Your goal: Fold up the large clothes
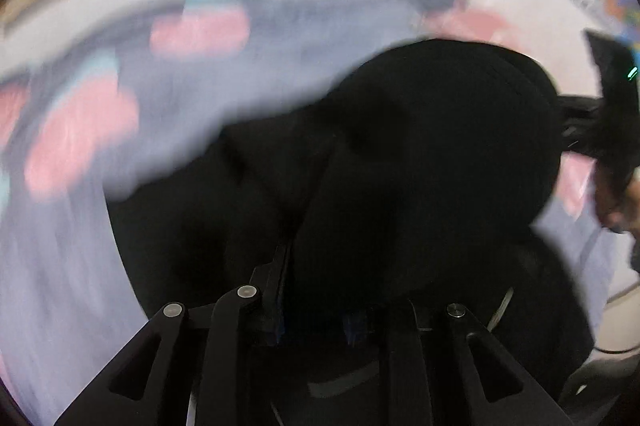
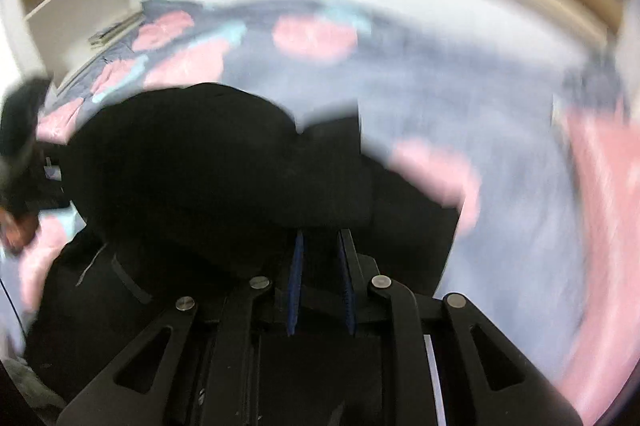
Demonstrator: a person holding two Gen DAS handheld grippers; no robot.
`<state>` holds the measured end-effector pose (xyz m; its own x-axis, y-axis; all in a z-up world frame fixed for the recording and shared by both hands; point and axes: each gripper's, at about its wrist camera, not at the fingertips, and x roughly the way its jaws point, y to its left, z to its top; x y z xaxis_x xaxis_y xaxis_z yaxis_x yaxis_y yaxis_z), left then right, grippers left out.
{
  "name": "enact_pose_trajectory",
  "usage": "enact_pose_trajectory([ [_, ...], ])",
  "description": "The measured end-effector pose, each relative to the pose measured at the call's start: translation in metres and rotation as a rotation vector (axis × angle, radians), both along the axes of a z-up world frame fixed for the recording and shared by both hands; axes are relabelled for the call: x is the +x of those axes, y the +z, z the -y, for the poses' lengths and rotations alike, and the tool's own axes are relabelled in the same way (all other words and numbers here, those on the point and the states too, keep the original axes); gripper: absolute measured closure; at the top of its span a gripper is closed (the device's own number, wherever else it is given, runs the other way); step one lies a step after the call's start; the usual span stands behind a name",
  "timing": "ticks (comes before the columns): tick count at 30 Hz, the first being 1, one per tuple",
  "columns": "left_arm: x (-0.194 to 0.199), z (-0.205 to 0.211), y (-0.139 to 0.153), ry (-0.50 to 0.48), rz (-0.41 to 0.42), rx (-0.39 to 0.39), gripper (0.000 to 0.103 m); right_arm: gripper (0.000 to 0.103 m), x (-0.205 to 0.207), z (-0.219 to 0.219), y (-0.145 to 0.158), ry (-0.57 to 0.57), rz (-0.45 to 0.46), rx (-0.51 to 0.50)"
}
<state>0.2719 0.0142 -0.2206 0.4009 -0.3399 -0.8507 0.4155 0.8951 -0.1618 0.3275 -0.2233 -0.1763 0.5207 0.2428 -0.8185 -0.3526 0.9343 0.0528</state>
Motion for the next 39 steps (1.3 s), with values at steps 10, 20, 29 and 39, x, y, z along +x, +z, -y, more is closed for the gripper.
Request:
enact_pose_trajectory([
  [10,-0.043,-0.046,0.038,0.129,-0.025,-0.083,0.081,0.053,-0.028,0.029,0.023,-0.085,-0.087,0.079],
  [20,0.042,0.002,0.068,0.111,-0.084,-0.325,0.049,0.031,0.055,-0.051,0.018,-0.112,-0.188,0.132],
  [29,0.036,-0.018,-0.092,0.32,-0.535,-0.49,0.069,0.032,0.009,-0.06,-0.115,-0.111,-0.299,0.011],
  [39,-0.019,-0.006,-0.01,0.143,-0.272,-0.438,0.069,0.032,-0.04,-0.053,-0.046,-0.031,-0.175,0.123],
])
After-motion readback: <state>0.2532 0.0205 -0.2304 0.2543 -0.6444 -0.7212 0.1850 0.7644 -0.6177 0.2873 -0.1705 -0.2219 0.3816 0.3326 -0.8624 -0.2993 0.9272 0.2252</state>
